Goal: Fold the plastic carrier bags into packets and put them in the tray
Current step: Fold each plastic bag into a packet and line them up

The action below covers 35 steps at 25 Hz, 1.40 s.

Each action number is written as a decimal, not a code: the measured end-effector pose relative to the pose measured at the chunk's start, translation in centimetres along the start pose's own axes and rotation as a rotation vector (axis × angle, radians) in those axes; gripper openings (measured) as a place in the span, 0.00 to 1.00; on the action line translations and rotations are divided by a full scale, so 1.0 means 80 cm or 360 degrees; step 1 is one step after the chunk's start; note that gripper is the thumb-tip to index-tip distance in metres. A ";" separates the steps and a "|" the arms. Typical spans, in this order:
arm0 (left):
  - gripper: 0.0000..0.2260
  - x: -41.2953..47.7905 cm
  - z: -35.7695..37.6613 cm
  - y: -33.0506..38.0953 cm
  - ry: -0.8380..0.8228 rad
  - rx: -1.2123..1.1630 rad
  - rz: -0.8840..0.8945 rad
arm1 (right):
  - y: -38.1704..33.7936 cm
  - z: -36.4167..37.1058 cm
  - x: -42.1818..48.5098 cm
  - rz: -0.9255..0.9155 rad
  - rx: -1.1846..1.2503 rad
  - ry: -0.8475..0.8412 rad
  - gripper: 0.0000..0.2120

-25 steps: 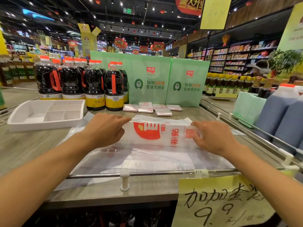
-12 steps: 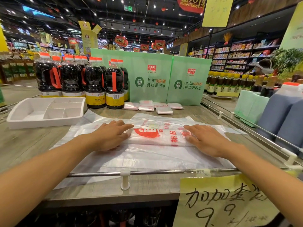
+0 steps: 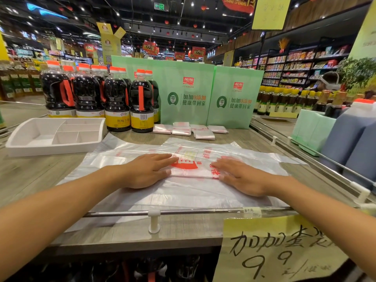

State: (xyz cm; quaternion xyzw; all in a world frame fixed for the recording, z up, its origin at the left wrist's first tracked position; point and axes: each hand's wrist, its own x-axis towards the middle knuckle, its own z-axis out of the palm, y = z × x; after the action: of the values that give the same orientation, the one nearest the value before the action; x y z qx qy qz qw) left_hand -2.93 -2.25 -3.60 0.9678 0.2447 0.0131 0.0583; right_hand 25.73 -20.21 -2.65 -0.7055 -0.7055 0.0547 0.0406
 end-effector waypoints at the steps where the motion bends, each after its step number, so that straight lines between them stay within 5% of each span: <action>1: 0.24 0.000 0.001 0.000 -0.0040 -0.0018 -0.0005 | -0.001 0.002 0.001 -0.0018 0.0015 -0.0048 0.27; 7: 0.25 -0.002 0.004 -0.007 -0.0221 -0.0093 -0.0142 | 0.004 0.002 -0.001 0.0059 -0.0014 -0.0252 0.30; 13: 0.53 -0.009 0.000 -0.023 -0.0269 -0.0062 -0.0188 | 0.010 0.000 -0.006 0.0173 -0.0055 -0.0282 0.30; 22: 0.57 -0.016 -0.005 -0.034 -0.0315 -0.0087 -0.0260 | 0.029 -0.004 -0.013 0.0380 -0.0046 -0.0300 0.29; 25: 0.55 -0.020 -0.005 -0.039 -0.0330 -0.0087 -0.0270 | 0.030 -0.006 -0.017 0.0369 -0.0030 -0.0272 0.28; 29: 0.31 -0.023 -0.004 -0.043 -0.0288 0.0000 -0.0388 | 0.045 -0.002 -0.020 0.0530 -0.0045 -0.0287 0.31; 35: 0.28 -0.034 -0.006 -0.052 -0.0303 0.0034 -0.0503 | 0.051 0.001 -0.024 0.0660 -0.0054 -0.0285 0.32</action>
State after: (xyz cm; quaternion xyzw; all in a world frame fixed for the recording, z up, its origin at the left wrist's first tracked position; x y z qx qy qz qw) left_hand -7.34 0.16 -3.66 0.9147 0.3872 -0.0906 0.0723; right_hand 29.77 -22.15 -3.22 -0.8283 -0.5470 0.1125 -0.0462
